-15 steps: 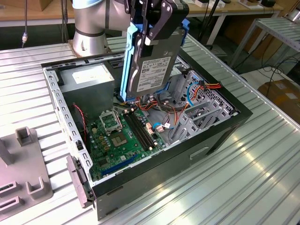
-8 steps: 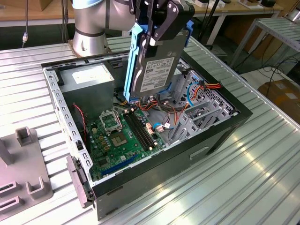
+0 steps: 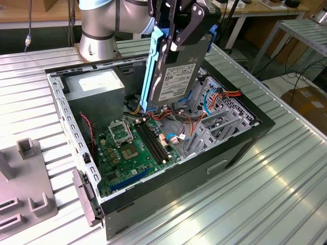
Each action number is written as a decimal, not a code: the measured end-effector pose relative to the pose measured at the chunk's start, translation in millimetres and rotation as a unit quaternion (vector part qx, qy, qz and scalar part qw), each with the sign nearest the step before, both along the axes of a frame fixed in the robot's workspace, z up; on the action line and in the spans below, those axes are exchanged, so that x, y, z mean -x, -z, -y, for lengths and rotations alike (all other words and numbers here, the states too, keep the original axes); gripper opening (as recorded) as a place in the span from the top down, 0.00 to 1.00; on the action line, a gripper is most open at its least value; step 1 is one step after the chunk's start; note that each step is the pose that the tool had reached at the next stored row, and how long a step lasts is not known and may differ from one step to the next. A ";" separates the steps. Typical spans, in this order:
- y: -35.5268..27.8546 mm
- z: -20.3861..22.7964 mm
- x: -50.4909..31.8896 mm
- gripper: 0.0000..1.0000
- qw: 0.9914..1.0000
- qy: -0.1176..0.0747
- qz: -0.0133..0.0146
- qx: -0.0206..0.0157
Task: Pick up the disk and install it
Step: 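Insert the disk into the insertion slot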
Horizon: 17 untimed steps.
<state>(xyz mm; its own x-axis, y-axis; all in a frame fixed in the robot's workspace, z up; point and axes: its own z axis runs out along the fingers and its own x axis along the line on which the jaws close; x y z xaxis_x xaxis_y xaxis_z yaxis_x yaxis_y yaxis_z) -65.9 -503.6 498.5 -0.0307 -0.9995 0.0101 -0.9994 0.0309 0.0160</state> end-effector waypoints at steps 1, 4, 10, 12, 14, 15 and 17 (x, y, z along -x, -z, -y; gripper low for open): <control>0.0 0.9 -1.4 0.63 1.000 0.000 0.000 0.000; 0.1 4.0 -5.5 0.63 1.000 0.001 -0.001 0.000; 0.2 8.0 -14.5 0.63 1.000 0.002 -0.002 0.000; 0.4 8.7 -17.6 0.63 1.000 0.002 -0.002 0.000; 0.6 9.7 -20.3 0.63 1.000 0.003 -0.002 0.000; 0.7 10.2 -21.4 0.63 1.000 0.003 -0.002 0.000; 0.9 11.3 -23.5 0.63 1.000 0.003 -0.002 0.000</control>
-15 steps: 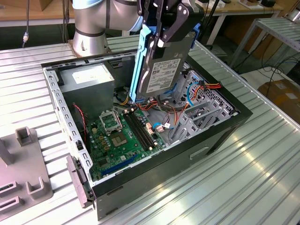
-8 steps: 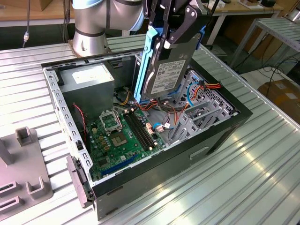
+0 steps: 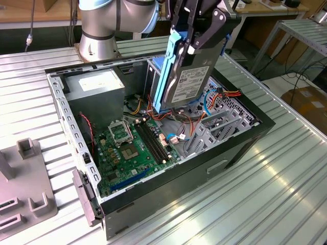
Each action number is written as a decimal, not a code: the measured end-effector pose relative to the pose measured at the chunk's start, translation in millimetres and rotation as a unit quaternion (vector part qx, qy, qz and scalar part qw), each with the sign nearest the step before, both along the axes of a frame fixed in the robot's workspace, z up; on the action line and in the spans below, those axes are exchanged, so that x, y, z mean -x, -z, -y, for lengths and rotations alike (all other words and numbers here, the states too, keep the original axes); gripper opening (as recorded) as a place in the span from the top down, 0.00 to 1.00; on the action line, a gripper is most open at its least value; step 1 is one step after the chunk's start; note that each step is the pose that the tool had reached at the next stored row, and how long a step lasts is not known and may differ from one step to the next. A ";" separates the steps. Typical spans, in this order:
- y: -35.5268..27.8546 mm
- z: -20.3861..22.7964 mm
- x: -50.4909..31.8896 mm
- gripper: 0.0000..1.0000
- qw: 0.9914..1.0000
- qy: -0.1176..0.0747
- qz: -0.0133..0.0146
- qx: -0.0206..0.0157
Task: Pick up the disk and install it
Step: 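Insert the disk into the insertion slot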
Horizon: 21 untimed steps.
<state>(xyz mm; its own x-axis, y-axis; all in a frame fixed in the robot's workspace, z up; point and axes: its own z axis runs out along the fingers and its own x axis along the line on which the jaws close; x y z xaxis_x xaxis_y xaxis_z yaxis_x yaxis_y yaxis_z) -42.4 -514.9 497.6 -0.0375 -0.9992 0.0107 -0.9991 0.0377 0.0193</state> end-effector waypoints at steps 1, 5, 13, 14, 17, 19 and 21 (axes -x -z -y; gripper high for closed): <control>0.2 0.8 -1.9 0.63 1.000 0.000 0.000 0.000; 0.6 3.8 -7.2 0.63 1.000 0.001 0.000 0.000; 1.2 10.8 -16.8 0.63 1.000 0.003 0.000 0.000; 1.3 11.9 -18.3 0.63 1.000 0.003 0.000 0.000; 1.5 14.0 -20.9 0.63 1.000 0.004 0.000 0.000; 1.7 15.4 -23.1 0.63 1.000 0.004 0.000 0.000; 1.9 16.6 -24.8 0.63 1.000 0.004 0.000 0.000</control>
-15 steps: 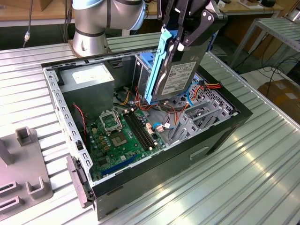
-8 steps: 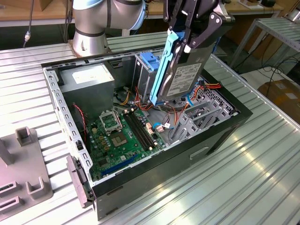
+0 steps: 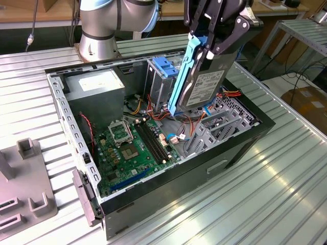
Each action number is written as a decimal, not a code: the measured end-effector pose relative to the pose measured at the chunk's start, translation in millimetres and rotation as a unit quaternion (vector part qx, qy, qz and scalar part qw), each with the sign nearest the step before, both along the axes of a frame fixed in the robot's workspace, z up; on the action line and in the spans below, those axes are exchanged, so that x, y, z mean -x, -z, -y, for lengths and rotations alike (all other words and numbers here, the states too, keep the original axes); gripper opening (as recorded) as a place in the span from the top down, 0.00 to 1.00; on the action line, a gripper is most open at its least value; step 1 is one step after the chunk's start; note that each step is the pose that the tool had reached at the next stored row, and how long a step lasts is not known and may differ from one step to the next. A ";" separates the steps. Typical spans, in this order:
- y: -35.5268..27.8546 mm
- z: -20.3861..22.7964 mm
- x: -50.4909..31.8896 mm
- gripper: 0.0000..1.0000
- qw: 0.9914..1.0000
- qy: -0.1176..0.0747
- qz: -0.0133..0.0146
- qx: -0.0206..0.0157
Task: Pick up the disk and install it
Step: 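Insert the disk into the insertion slot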
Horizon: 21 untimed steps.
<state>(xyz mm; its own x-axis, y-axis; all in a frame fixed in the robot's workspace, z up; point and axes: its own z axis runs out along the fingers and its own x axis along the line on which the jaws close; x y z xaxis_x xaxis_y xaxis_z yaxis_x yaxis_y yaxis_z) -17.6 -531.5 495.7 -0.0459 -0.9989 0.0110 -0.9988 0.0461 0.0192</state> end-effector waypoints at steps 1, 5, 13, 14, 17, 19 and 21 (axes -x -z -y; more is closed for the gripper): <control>0.0 0.6 -0.7 0.63 1.000 0.000 0.000 0.000; 0.0 3.8 -2.5 0.63 1.000 0.000 0.000 0.001; 1.6 5.3 -16.1 0.63 1.000 0.001 0.000 0.003; 1.7 5.3 -18.6 0.63 1.000 0.001 0.000 0.003; 3.3 5.2 -27.8 0.63 1.000 0.001 0.000 0.003; 4.2 5.2 -32.4 0.63 1.000 0.001 0.000 0.003; 4.6 5.2 -35.7 0.63 1.000 0.001 0.002 0.003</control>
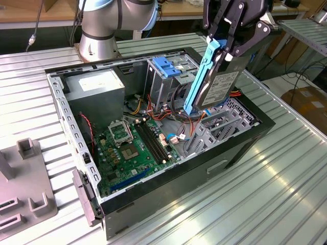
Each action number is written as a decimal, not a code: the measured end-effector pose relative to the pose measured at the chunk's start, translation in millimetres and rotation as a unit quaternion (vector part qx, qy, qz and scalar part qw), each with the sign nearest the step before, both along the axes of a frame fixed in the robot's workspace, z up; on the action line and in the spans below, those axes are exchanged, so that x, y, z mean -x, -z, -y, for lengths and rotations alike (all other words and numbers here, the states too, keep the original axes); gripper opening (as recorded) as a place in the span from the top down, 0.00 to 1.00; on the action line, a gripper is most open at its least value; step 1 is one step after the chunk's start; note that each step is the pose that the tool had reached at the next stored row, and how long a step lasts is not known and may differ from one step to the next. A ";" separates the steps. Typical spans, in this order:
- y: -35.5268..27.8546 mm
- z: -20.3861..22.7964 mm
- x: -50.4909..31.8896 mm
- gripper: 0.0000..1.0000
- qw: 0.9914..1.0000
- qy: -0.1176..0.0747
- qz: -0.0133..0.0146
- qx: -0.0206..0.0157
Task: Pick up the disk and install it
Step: 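Insert the disk into the insertion slot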
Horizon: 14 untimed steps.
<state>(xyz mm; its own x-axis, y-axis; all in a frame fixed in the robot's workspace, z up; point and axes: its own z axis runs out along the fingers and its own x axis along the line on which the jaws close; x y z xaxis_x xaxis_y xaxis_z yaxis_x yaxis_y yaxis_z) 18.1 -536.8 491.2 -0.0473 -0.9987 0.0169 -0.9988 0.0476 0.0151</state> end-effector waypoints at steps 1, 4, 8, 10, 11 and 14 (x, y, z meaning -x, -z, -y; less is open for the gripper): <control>0.2 0.0 -1.0 0.63 1.000 0.000 0.001 0.000; 0.7 0.1 -2.2 0.63 1.000 0.000 0.022 0.000; 4.1 3.8 -8.5 0.63 1.000 0.000 0.025 0.000; 6.8 7.2 -11.2 0.63 1.000 0.000 0.024 0.000; 7.9 8.5 -11.8 0.63 1.000 0.001 0.023 0.000; 11.3 12.0 -13.2 0.63 1.000 0.002 0.022 0.000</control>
<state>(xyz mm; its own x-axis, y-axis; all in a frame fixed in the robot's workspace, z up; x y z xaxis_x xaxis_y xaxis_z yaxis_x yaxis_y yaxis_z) 31.3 -548.8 479.9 -0.0519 -0.9985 0.0145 -0.9983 0.0515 -0.0278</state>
